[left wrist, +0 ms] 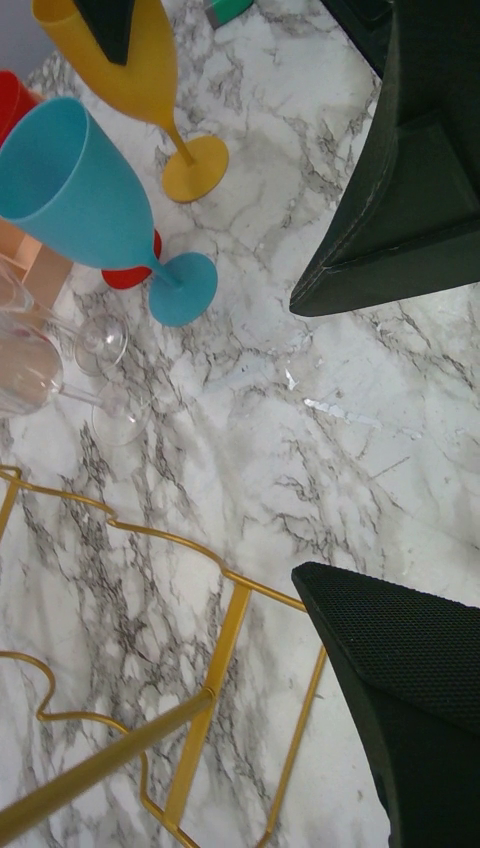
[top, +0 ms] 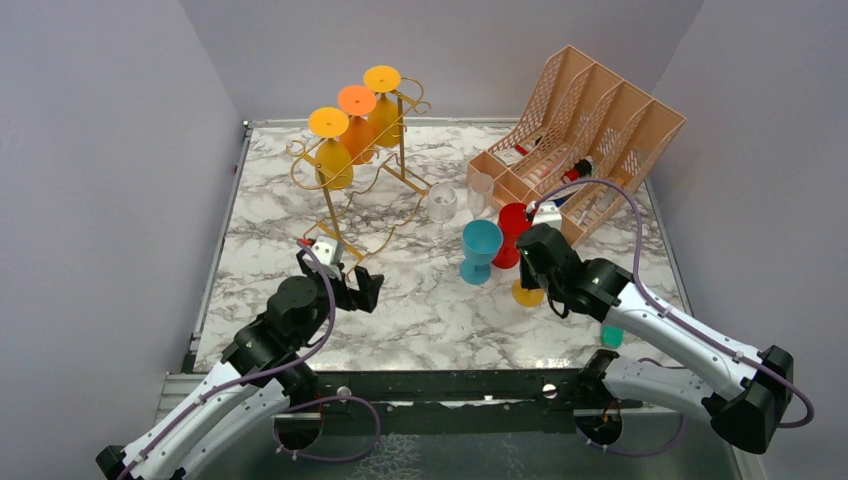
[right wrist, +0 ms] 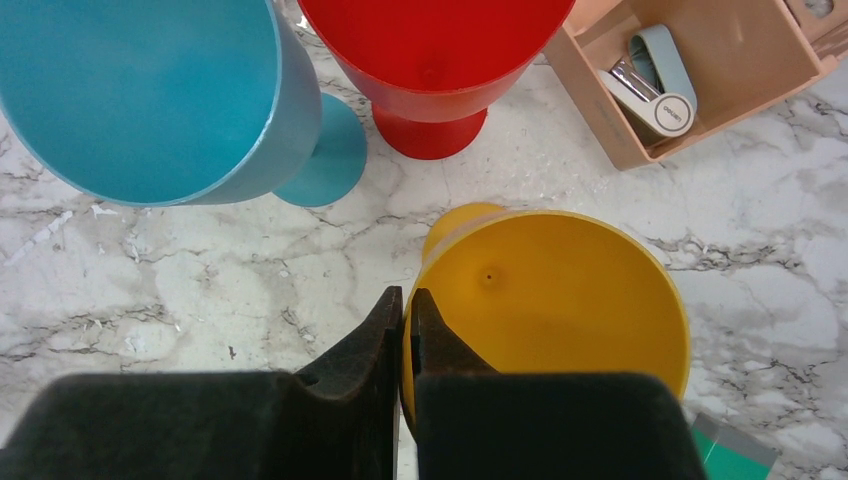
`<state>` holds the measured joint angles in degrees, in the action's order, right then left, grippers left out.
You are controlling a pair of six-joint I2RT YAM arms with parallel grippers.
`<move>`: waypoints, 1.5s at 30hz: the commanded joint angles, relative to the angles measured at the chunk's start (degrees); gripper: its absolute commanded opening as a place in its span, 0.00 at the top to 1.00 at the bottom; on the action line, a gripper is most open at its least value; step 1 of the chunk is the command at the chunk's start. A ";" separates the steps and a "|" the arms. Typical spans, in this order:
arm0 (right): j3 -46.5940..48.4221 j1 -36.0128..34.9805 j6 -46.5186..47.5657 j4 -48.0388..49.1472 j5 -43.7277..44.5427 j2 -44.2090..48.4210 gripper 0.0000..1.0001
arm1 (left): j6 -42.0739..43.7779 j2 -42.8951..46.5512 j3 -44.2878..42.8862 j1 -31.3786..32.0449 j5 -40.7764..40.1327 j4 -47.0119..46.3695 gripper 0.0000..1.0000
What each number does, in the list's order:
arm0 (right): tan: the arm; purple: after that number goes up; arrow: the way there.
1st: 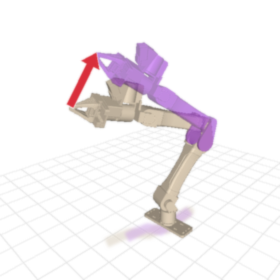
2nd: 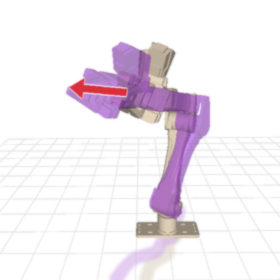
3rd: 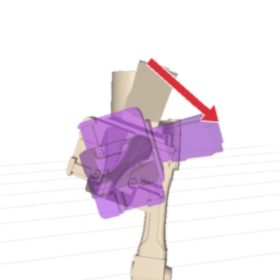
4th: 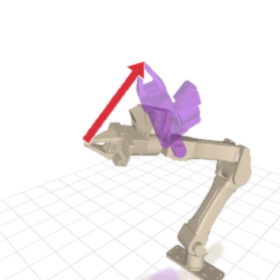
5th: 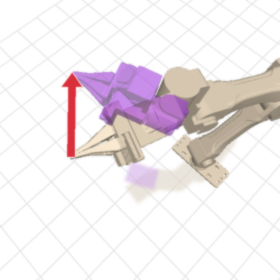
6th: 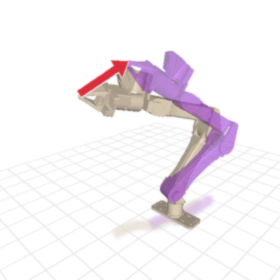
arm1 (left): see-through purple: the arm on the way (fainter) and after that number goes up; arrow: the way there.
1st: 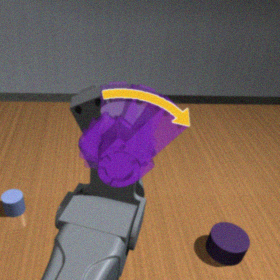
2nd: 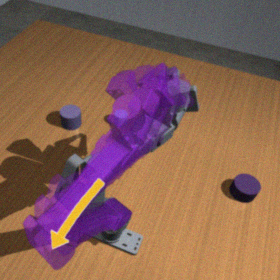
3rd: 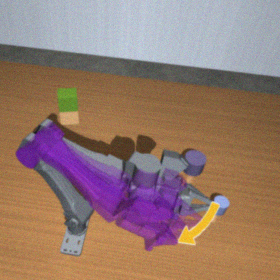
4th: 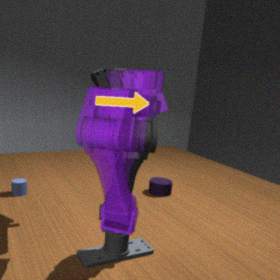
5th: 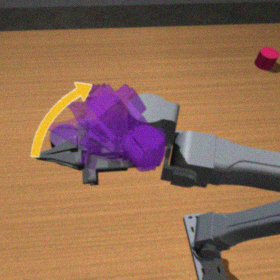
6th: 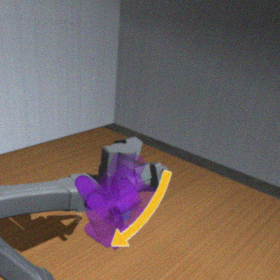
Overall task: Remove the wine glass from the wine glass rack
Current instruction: Place the wine glass at the center of the board.
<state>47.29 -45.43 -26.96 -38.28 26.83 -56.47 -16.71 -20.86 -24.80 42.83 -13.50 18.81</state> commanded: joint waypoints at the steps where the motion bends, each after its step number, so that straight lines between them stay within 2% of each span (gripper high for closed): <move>1: 1.32 -0.18 0.95 0.48 1.75 -1.53 0.91 | -3.13 0.61 -4.35 -0.12 -9.60 3.56 0.01; 5: 1.90 -0.19 1.14 0.23 1.75 -2.30 0.92 | -2.31 2.43 -3.31 -0.13 -7.87 2.72 0.01; 25: 1.61 -0.13 3.96 3.82 2.60 -2.76 0.95 | -2.97 4.13 -2.45 -0.11 -10.76 2.94 0.01; 32: 2.65 -0.15 3.26 2.23 2.27 -3.01 0.88 | -2.98 4.68 -2.32 -0.12 -10.44 3.04 0.01; 45: 3.13 -0.19 3.31 2.00 -0.07 -0.91 0.82 | -3.02 5.50 -1.49 -0.11 -10.83 2.83 0.01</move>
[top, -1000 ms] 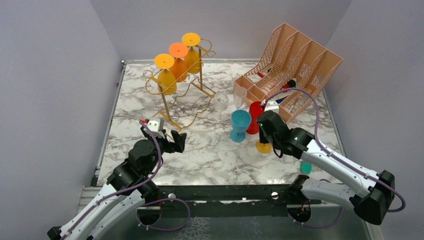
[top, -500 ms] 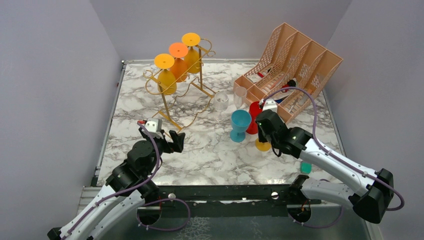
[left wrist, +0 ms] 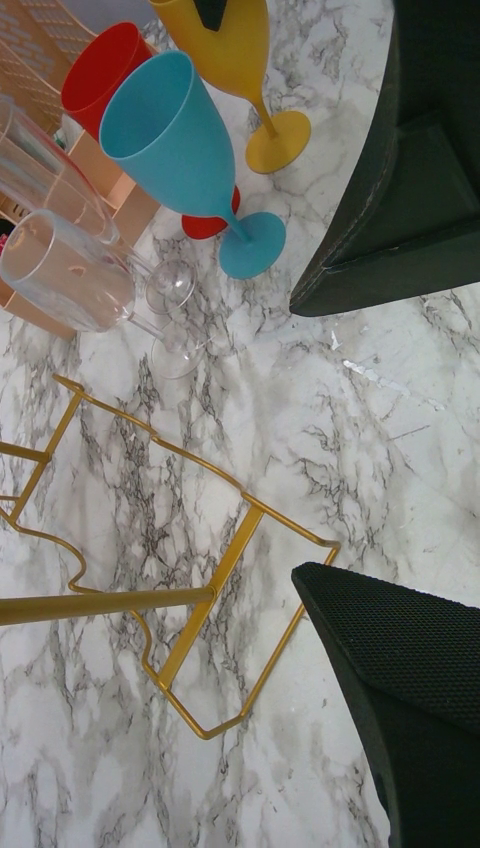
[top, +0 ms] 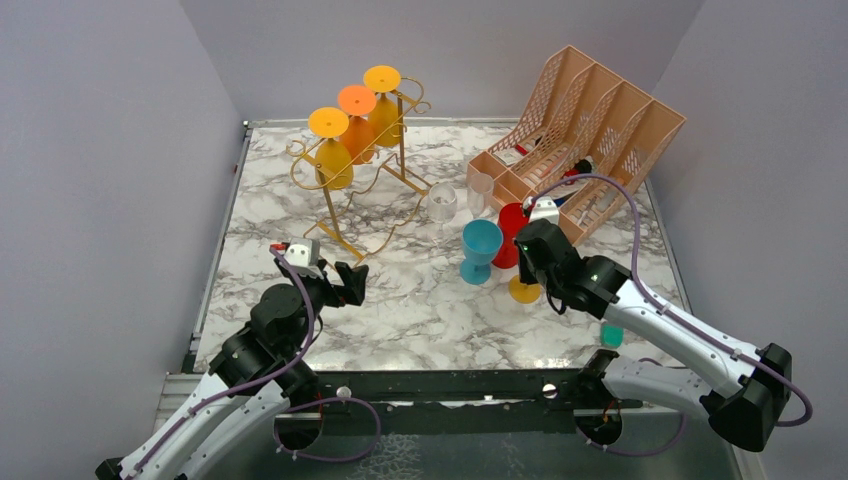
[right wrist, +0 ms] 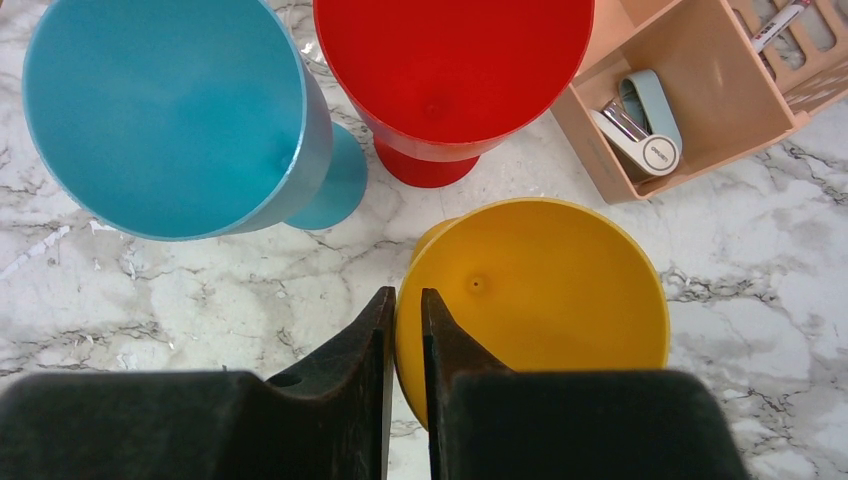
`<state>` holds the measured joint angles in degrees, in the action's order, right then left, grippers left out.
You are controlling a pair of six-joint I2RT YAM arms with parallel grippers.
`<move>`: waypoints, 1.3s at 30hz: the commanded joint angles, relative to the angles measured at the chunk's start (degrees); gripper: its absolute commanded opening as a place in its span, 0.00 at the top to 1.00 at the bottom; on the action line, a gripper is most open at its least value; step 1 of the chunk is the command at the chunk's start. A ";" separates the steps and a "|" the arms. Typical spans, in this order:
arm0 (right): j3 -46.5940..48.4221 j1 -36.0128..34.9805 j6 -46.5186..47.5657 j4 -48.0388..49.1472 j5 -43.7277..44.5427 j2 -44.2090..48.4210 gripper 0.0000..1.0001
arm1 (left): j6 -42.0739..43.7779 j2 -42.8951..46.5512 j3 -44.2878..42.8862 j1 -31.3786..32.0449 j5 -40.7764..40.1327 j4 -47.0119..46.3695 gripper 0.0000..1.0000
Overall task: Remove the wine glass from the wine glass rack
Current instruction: Place the wine glass at the center of the board.
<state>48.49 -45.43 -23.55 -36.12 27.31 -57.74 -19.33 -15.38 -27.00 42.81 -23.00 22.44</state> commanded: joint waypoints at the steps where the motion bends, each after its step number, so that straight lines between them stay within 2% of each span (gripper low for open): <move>1: 2.14 -0.17 -0.13 -0.32 -0.65 0.16 0.82 | -0.44 -0.15 0.72 -0.14 -1.26 -0.74 0.01; 12: 4.55 -0.15 1.63 -1.62 -2.86 -1.24 0.80 | -0.54 -0.31 0.98 -0.11 -2.62 -0.80 0.01; 15: 7.20 -0.17 3.70 -1.48 -3.76 -1.49 0.71 | -1.22 -0.29 1.08 -0.90 -5.21 -0.70 0.01; 17: 9.66 -0.17 3.97 -2.29 -4.17 -1.66 0.55 | -0.99 0.00 0.76 -2.64 -4.76 -0.52 0.01; 18: 10.83 -0.17 4.00 -2.82 -4.61 -1.68 0.51 | -0.71 0.18 0.82 -3.40 -4.16 -0.56 0.01; 25: 15.46 -0.18 4.87 -4.92 -6.72 0.04 0.47 | -0.09 1.36 1.57 -4.09 -3.43 -1.24 0.01; 31: 18.46 -0.16 9.33 1.23 -6.35 2.29 0.42 | -0.43 0.92 1.50 -4.35 -5.00 -1.18 0.01; 35: 18.61 -0.19 9.64 8.87 -5.14 3.37 0.31 | -0.85 0.13 1.37 -5.06 -6.29 -1.02 0.01; 39: 13.80 -0.18 -0.33 13.71 -5.68 6.50 0.31 | -2.47 -1.74 0.42 -5.36 -8.44 0.32 0.01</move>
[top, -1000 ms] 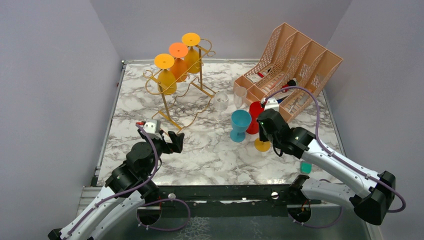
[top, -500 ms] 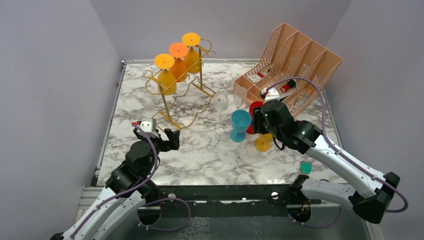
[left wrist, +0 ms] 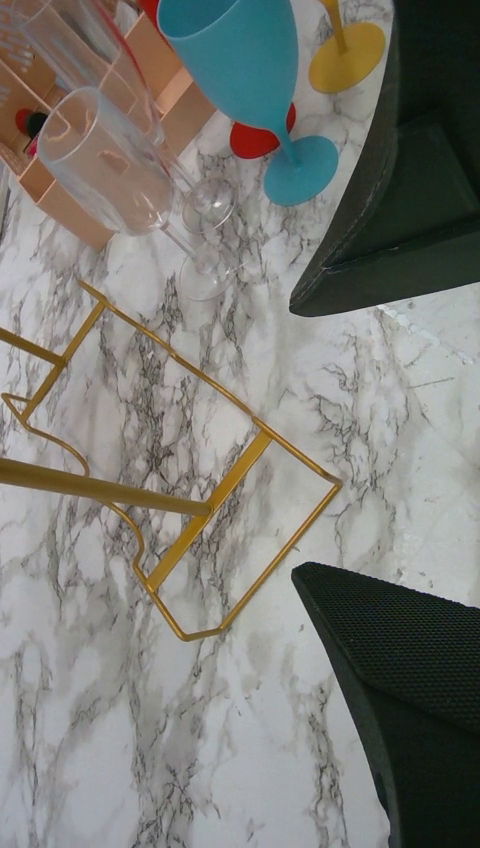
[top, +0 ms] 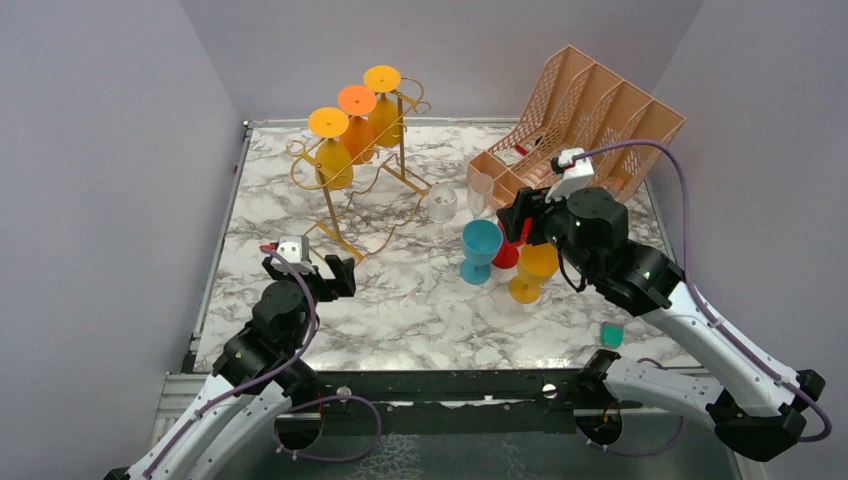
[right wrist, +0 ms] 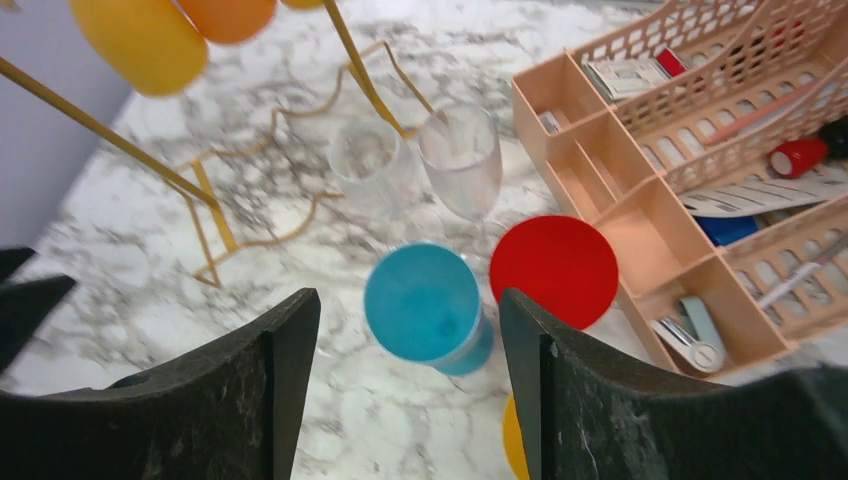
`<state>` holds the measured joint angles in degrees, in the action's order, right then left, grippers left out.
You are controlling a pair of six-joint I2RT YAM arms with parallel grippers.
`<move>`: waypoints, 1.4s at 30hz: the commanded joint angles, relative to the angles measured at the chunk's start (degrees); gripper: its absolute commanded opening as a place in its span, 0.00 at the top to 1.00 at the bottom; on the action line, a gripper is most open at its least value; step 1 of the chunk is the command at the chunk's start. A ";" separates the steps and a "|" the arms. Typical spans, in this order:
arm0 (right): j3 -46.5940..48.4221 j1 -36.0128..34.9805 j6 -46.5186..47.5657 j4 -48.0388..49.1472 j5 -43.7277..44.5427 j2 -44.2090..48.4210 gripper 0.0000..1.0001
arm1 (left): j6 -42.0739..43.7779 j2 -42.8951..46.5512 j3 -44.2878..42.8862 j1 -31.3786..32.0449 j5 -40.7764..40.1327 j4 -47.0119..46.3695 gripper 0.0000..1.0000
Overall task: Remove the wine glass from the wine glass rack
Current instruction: Place the wine glass at the center of the board, then pick up the wine glass from the wine rack.
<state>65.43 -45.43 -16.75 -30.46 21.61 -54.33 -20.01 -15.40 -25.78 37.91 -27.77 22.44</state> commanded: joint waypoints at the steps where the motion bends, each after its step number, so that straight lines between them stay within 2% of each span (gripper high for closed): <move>1: -5.83 -0.19 -8.00 10.84 -2.46 4.50 0.30 | -2.39 -2.65 -1.39 -0.47 -4.03 1.01 0.01; 4: -13.84 -0.18 -4.87 21.07 -11.45 8.70 0.30 | -4.32 -5.64 -2.79 -0.55 -4.36 2.82 0.01; 6: -15.75 -0.11 -4.50 22.78 -12.14 10.37 0.29 | -6.01 -8.39 -3.90 -0.84 -3.61 4.22 0.01; 13: -13.35 -0.18 -3.23 16.45 -4.87 11.45 0.27 | -16.09 -14.15 -4.24 -4.44 -2.69 6.04 0.01; 17: -12.74 -0.12 -2.89 15.02 -4.51 11.53 0.26 | -20.29 -13.70 1.22 -10.05 5.20 0.35 0.01; 21: -12.30 -0.12 -2.35 13.92 -4.76 11.61 0.26 | -21.09 -17.36 2.40 -18.92 13.59 -1.76 0.01; 24: -11.82 -0.11 -1.94 12.69 -4.00 11.89 0.25 | -19.81 -19.21 1.88 -27.98 22.42 -3.44 0.01; 31: -11.76 -0.13 0.74 11.43 -1.83 12.41 0.23 | -18.94 -27.17 0.21 -57.57 50.22 -8.92 0.01; 33: -11.48 -0.18 1.20 10.69 -1.18 12.12 0.23 | -18.03 -29.65 -2.38 -64.20 56.14 -9.70 0.01; 35: -11.52 -0.14 1.42 10.43 -0.94 11.77 0.22 | -15.94 -32.62 -6.72 -67.78 60.25 -9.54 0.01; 38: -11.64 -0.19 1.42 10.10 -1.64 10.87 0.22 | -12.54 -38.31 -15.76 -68.06 61.06 -7.07 0.01; 42: -11.09 -0.16 0.79 8.95 -2.31 9.65 0.21 | -11.39 -42.56 -25.83 -68.12 58.02 -5.73 0.01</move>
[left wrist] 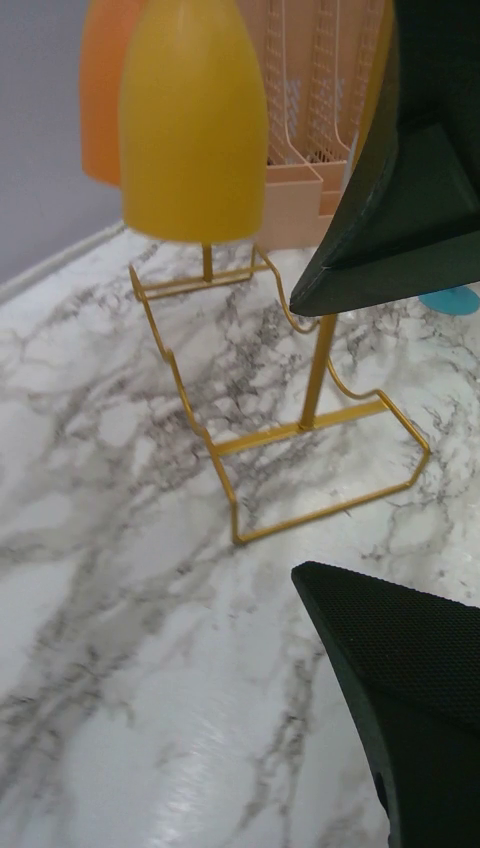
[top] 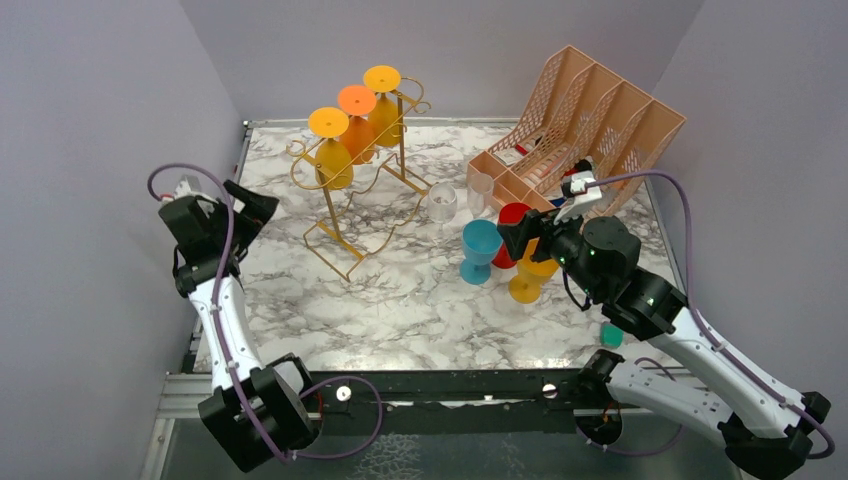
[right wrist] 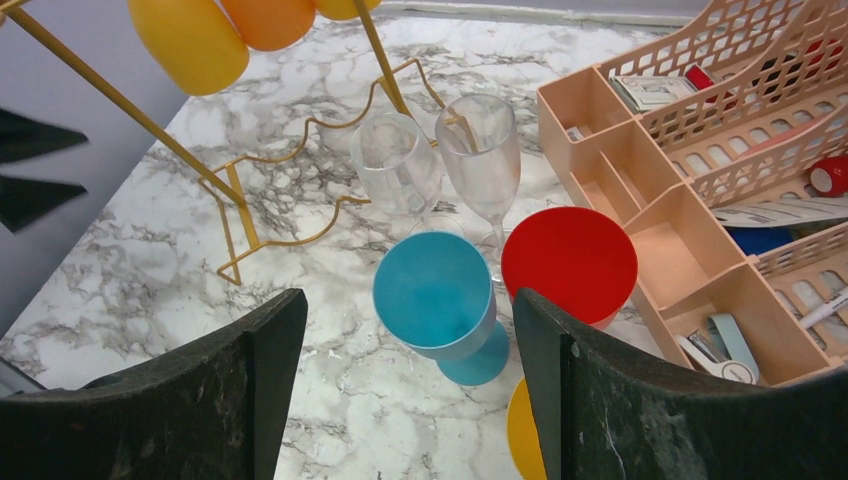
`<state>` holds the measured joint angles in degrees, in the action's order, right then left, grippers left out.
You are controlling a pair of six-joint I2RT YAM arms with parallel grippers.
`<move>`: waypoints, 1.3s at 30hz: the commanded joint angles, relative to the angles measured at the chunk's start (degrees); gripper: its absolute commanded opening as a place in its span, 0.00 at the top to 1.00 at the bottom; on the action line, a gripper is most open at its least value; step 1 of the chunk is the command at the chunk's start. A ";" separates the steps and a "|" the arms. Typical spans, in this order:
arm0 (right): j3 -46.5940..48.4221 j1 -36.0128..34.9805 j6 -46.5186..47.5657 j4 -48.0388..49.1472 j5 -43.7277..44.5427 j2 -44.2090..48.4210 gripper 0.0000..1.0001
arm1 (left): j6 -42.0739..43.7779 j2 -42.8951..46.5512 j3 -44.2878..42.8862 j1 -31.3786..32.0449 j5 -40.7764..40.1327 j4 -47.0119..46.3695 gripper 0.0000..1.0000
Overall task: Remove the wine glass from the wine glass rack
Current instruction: Pick up the wine glass from the wine rack.
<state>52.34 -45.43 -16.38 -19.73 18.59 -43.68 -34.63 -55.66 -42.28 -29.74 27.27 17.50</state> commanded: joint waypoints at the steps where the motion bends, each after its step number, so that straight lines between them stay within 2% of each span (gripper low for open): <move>1: 2.06 -0.14 0.17 -1.84 0.97 -1.11 0.21 | 2.79 -2.62 -11.13 -0.50 2.17 -1.06 0.01; 7: 1.98 -0.19 0.27 -0.85 -0.72 -1.12 0.21 | 0.71 -8.92 -19.43 -0.46 2.40 -3.55 0.06; 12: 2.28 -0.19 0.30 -1.76 -0.35 -1.96 0.21 | 1.76 -15.54 -28.63 -0.08 12.08 -6.16 0.08; 15: 2.70 -0.18 -0.49 -1.50 -3.48 -3.09 0.21 | 4.07 -19.47 -34.48 1.82 16.16 -6.20 0.08; 17: 3.19 -0.18 -0.66 -1.85 -6.34 -4.41 0.18 | 4.68 -22.34 -39.06 2.71 18.98 -6.19 0.08; 19: 3.90 -0.17 -0.69 -2.63 -8.94 -6.09 0.09 | 5.03 -24.96 -42.13 3.50 22.13 -6.23 0.09; 22: 5.21 -0.18 -1.65 -3.80 -9.82 -8.38 0.03 | 6.06 -27.69 -45.80 5.64 24.63 -6.24 0.11; 28: 6.42 -0.11 -2.16 -3.95 -10.97 -9.46 0.00 | 8.13 -32.52 -52.26 10.87 27.41 -5.75 0.13; 34: 6.49 -0.19 -2.26 -4.45 -10.46 -8.91 0.00 | 11.83 -36.00 -56.80 15.34 28.39 -0.99 0.23; 39: 6.65 -0.15 -2.50 -4.56 -10.07 -8.72 0.00 | 15.49 -36.66 -57.56 15.89 28.44 3.79 0.33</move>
<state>57.12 -45.43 -18.17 -23.38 9.17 -53.12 -23.70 -91.96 -97.19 -13.74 53.69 16.80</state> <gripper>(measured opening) 0.996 0.717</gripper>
